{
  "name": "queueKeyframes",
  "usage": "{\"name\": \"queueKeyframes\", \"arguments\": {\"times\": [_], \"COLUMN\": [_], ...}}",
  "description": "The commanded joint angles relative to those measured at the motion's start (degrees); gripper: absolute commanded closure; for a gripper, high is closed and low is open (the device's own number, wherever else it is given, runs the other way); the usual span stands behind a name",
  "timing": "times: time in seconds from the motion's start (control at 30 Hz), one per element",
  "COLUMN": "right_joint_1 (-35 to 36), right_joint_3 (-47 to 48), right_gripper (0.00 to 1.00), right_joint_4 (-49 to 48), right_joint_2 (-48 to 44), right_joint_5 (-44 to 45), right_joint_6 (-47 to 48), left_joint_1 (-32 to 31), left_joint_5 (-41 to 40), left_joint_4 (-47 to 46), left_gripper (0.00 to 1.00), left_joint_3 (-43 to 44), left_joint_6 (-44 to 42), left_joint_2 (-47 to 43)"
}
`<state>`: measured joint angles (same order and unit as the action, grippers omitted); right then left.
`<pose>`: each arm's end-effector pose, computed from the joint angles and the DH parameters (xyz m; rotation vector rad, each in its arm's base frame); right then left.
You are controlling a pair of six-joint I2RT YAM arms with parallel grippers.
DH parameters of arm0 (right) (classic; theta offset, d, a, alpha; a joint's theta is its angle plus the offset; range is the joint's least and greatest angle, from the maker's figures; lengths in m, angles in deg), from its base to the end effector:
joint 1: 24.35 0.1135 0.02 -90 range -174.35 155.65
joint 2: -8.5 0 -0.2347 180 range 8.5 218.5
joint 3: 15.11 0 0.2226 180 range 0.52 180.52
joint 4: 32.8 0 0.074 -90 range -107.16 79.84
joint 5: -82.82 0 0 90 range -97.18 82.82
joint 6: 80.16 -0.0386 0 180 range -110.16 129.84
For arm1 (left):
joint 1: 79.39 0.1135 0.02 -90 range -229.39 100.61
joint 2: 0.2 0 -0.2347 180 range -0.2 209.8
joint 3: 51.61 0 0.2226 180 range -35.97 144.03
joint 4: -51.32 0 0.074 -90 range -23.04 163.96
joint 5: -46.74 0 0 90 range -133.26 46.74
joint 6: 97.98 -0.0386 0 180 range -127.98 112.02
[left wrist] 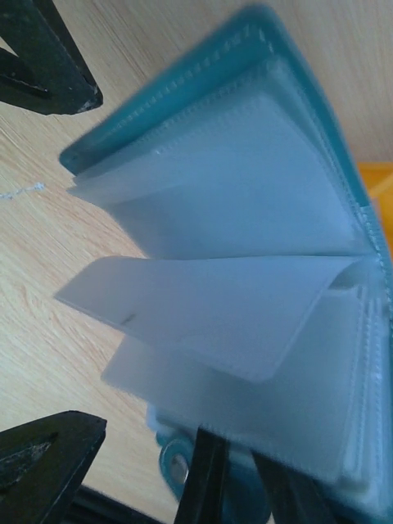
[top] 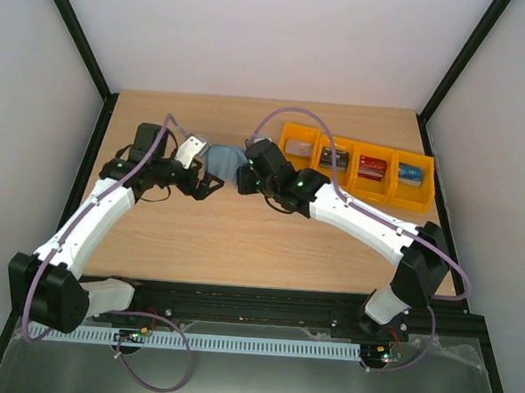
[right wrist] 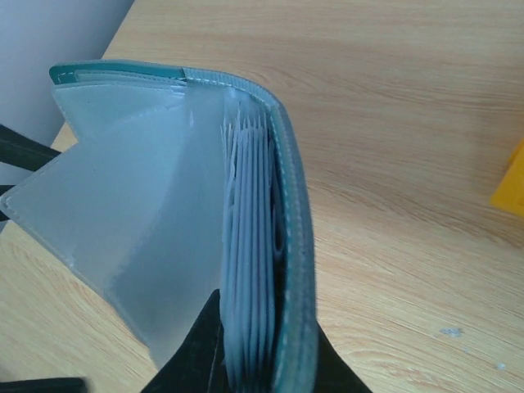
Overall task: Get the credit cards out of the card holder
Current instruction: Open the card holder.
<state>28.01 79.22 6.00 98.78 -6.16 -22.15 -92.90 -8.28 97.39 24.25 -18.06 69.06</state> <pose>0.2056 0.2654 0.2997 -0.3955 2.2618 0.7916 0.2278 -0.0775 0.2914 0.7641 2.0708 -0.7185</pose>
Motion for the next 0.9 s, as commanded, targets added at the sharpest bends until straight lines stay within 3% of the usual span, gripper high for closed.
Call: {"name": "queueKeyframes", "arguments": {"times": [0.0, 0.13, 0.27, 0.43, 0.5, 0.63, 0.87], "right_joint_1": [0.0, 0.0, -0.1, -1.7, -3.7, -6.4, -7.1], "right_joint_3": [3.4, 3.3, 3.2, 1.4, -0.5, -3.5, -4.6], "right_gripper": [0.98, 0.98, 0.98, 0.98, 0.98, 0.98, 0.98], "right_joint_4": [-1.9, -3.7, -4.6, -7.1, -8.8, -11.4, -13.5], "right_joint_2": [1.9, 1.7, 1.7, -0.1, -1.8, -4.5, -4.5], "right_joint_5": [-3.6, -6.4, -7.8, -18.3, -23.4, -34.1, -40.7], "right_joint_6": [-0.9, -1.9, -2.4, -0.8, 0.2, 4.2, 7.7], "left_joint_1": [-1.8, -2.3, -2.7, -1.7, 1.1, 4.7, 4.4], "left_joint_5": [-9.4, -12.3, -8.7, -12.1, -7.5, 9.2, 18.2], "left_joint_4": [-1.1, -1.4, -1.8, -1.1, 0.0, 3.1, 3.4], "left_gripper": [0.01, 0.01, 0.01, 0.01, 0.01, 0.01, 0.01], "left_joint_3": [2.0, 3.2, 3.2, 4.4, 4.9, 4.7, 2.9], "left_joint_6": [0.5, 1.1, 1.6, 0.5, -0.6, -3.3, -5.0], "left_joint_2": [4.0, 5.8, 6.2, 7.2, 7.0, 5.7, 2.6]}}
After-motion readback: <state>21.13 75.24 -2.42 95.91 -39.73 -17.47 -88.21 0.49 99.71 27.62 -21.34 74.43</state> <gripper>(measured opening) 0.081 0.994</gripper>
